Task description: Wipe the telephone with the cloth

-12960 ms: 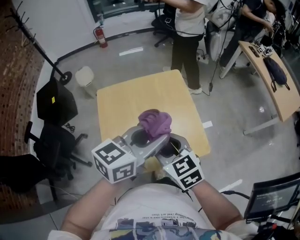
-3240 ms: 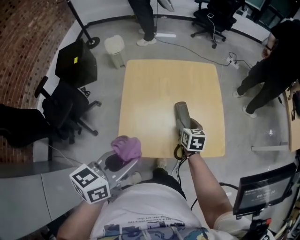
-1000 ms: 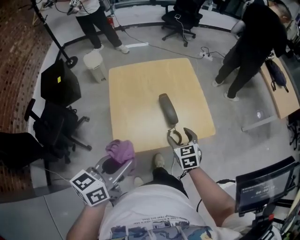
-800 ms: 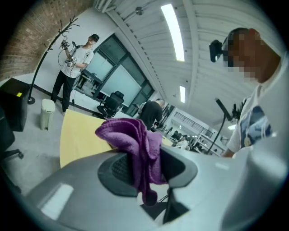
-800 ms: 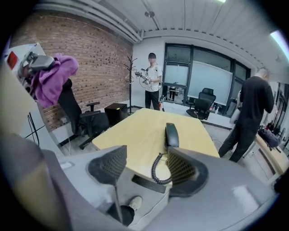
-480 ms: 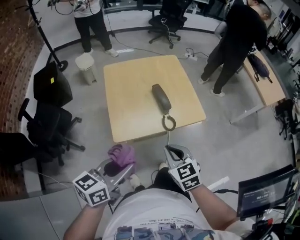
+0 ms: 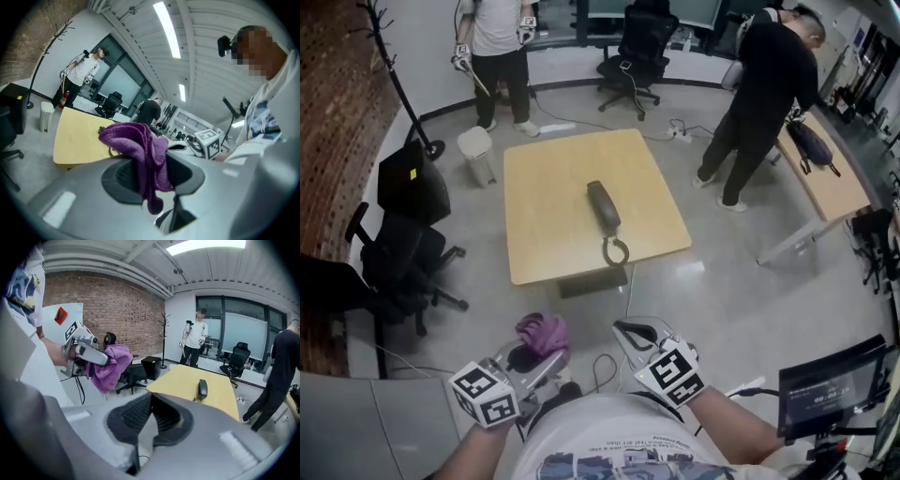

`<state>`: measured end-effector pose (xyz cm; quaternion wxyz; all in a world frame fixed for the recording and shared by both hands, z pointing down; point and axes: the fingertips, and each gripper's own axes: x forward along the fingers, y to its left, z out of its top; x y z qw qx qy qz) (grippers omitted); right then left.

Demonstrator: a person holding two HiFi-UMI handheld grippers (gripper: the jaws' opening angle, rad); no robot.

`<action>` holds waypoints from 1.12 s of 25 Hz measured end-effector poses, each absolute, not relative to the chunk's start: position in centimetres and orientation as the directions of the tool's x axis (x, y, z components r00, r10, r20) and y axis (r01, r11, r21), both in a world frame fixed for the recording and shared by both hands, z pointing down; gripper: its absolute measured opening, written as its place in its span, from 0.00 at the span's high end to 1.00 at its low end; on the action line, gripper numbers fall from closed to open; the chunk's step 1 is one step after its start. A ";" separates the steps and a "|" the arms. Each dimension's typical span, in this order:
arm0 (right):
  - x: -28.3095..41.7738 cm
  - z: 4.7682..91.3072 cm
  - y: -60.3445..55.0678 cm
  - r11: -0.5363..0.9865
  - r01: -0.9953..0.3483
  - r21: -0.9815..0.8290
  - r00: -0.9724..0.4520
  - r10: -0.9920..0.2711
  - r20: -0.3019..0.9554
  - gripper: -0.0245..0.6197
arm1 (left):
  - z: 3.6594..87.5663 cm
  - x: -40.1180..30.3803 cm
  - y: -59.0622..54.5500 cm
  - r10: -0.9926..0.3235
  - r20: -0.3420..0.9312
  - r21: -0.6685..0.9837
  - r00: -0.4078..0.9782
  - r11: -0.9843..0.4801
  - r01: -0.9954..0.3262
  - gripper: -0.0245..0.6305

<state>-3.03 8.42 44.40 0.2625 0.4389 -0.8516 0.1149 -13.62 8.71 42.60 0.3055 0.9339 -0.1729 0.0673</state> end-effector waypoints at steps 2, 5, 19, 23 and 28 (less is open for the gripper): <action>-1.4 44.6 10.9 0.604 -0.797 0.019 -0.496 -0.671 0.551 0.96 | 42.2 -11.7 10.7 -0.298 0.223 0.550 0.928 -0.747 -0.372 0.73; 1.6 44.1 14.1 0.617 -0.787 0.000 -0.521 -0.665 0.534 0.96 | 40.8 -8.5 13.1 -0.323 0.210 0.526 0.923 -0.758 -0.385 0.73; 9.1 42.6 27.3 0.694 -0.711 -0.116 -0.661 -0.603 0.447 0.96 | 39.3 -3.2 26.9 -0.461 0.297 0.484 0.836 -0.682 -0.548 0.73; 10.4 42.5 29.1 0.682 -0.723 -0.115 -0.653 -0.618 0.438 0.96 | 39.0 -1.8 27.6 -0.427 0.307 0.462 0.850 -0.714 -0.526 0.74; 11.3 42.1 31.0 0.674 -0.732 -0.105 -0.643 -0.632 0.433 0.96 | 38.5 0.5 28.6 -0.388 0.289 0.447 0.875 -0.754 -0.481 0.73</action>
